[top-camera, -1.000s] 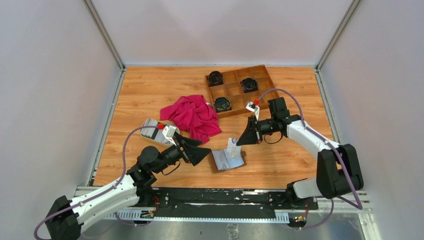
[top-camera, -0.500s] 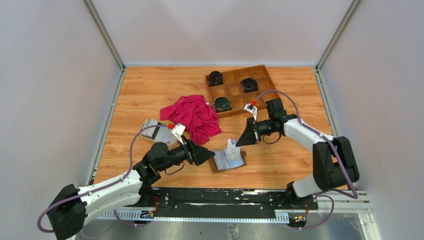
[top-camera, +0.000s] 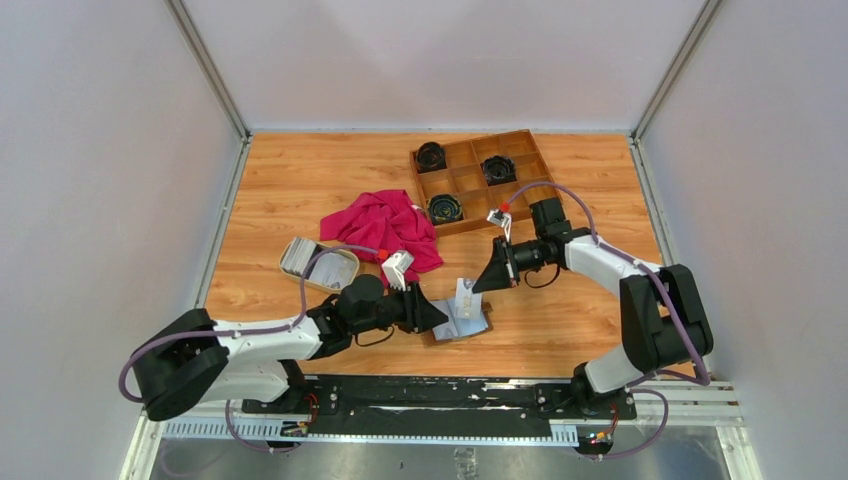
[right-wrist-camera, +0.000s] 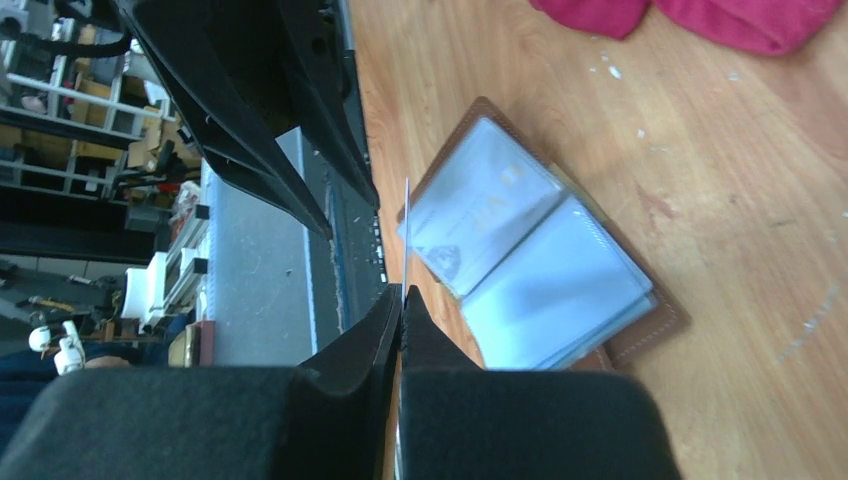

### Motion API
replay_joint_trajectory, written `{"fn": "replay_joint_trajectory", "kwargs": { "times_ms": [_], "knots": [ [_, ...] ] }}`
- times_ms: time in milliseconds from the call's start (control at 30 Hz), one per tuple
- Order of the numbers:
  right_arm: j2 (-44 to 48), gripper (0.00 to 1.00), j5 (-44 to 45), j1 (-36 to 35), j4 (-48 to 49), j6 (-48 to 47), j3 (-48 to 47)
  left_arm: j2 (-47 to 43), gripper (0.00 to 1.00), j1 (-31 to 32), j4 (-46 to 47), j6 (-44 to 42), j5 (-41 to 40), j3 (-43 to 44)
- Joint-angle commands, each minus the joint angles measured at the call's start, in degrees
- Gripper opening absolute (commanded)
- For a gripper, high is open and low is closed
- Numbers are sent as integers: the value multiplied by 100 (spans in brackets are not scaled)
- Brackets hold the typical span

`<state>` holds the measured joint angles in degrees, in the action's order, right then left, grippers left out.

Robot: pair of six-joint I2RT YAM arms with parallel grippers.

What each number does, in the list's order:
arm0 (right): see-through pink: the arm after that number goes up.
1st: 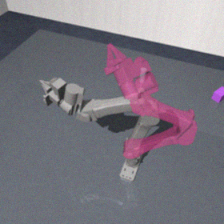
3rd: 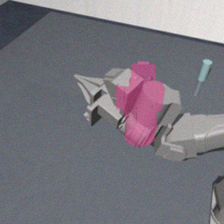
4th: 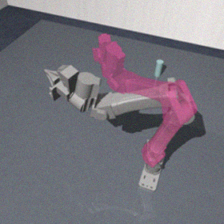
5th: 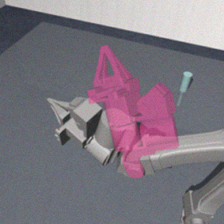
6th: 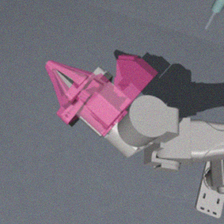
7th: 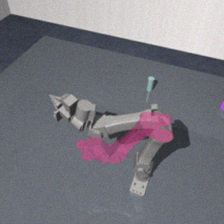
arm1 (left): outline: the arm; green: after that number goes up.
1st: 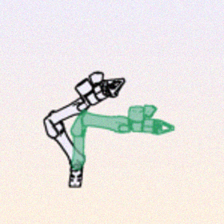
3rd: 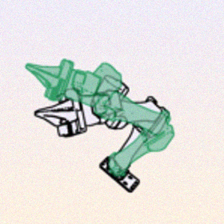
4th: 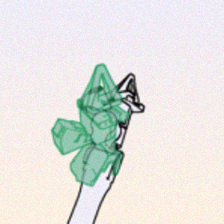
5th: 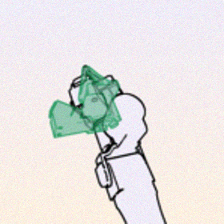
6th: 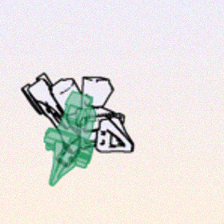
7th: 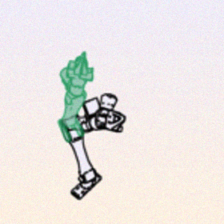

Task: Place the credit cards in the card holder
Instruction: Insert the credit card into the card holder.

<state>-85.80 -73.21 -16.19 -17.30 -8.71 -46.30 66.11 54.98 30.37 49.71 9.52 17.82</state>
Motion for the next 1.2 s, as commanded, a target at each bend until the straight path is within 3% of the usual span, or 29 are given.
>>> {"fn": "replay_joint_trajectory", "kwargs": {
  "times_ms": [0, 267, 567, 1167],
  "knots": [
    [-185, 0, 514, 137, 56, 121, -55, 390, 33, 46, 153, -242, -354, 147],
    [-938, 0, 635, 132, 78, 316, -308, 1262, 21, 38, 131, -213, -592, 94],
    [-1382, 0, 349, 79, 44, 327, -417, 1423, 9, 20, -277, 3, -1066, -173],
    [-1555, 0, 1189, -372, -54, 484, -558, 1610, 7, -5, -286, 11, -987, -145]
  ]
}}
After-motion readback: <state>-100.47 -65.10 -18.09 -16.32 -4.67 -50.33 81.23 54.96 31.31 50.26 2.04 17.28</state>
